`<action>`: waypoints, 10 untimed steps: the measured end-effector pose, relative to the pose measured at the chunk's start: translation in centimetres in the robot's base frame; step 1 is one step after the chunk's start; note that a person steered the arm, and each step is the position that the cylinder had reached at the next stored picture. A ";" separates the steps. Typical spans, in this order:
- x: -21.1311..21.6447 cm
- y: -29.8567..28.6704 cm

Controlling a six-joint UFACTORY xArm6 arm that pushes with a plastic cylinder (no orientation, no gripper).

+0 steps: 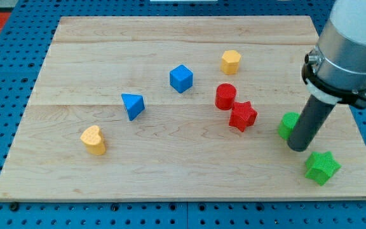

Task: Slightly push the green circle into the red star

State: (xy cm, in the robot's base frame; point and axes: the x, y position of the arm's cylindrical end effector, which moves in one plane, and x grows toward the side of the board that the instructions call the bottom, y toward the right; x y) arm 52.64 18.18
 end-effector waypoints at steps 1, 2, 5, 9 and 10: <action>-3.0 0.0; -5.2 1.8; -8.8 -1.4; -10.1 -7.4; -9.1 -7.3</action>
State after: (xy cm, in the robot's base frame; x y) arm 43.58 10.92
